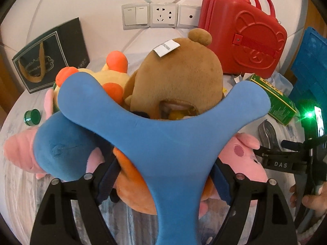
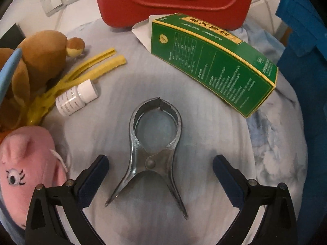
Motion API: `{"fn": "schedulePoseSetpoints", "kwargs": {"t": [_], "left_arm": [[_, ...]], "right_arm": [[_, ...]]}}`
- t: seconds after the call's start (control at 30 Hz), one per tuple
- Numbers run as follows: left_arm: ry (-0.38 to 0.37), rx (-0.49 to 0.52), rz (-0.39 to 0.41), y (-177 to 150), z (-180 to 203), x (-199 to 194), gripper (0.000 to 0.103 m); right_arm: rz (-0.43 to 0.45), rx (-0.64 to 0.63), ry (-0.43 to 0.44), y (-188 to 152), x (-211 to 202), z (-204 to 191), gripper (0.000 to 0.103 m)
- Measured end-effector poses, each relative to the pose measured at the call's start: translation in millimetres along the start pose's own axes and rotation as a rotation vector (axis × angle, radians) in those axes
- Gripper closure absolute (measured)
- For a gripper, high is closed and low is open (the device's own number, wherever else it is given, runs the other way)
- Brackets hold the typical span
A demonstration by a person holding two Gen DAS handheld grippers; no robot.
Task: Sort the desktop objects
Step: 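Grasp the blue three-armed toy with the left tool while the right tool grasps the metal clip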
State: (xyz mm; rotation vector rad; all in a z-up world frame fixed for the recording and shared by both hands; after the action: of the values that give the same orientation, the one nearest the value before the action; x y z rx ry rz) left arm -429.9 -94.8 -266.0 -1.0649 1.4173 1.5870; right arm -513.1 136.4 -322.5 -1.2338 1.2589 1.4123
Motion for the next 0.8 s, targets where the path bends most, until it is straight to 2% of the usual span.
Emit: {"fn": "schedulePoseSetpoints", "kwargs": {"t": [0.2,0.3,0.43,0.53,0.6,0.67,0.7,0.8], "left_arm": [[-0.008,-0.015,-0.012,2,-3,4,0.018],[-0.012,-0.017,-0.014,4,-4,5,0.018],[-0.015,-0.026,-0.001,4,-5,5,0.018],[-0.012,-0.038,0.011,4,-6,6,0.018],[-0.009,-0.044,0.016,6,-6,7,0.02],[-0.007,-0.049,0.018,6,-6,6,0.023],[-0.006,-0.053,0.02,5,-6,5,0.028],[0.004,-0.065,0.022,3,-8,-1,0.042]], "right_arm": [[0.085,-0.001,0.001,-9,-7,3,0.0],[0.039,-0.009,0.004,-6,-10,7,0.001],[0.083,0.038,0.099,-5,-28,17,0.017],[0.081,0.03,0.153,-1,-29,15,0.04],[0.082,0.019,0.154,1,-25,9,0.047],[0.092,0.003,0.125,-3,-22,3,0.063],[0.095,-0.004,0.105,-4,-21,3,0.065],[0.097,-0.004,0.114,-9,-20,9,0.066]]}}
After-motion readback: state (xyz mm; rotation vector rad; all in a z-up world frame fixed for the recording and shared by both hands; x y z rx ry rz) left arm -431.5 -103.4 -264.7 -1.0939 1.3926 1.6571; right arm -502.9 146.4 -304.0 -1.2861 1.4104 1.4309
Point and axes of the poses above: each gripper's, at about its wrist camera, not at the fingertips, and x roughly the way its jaws point, z to its right, y to its top, the point moved 2 cm from there along x, roughly the way its jaws point, and after that the axes turned 14 degrees about -z, right-handed, at the moved point
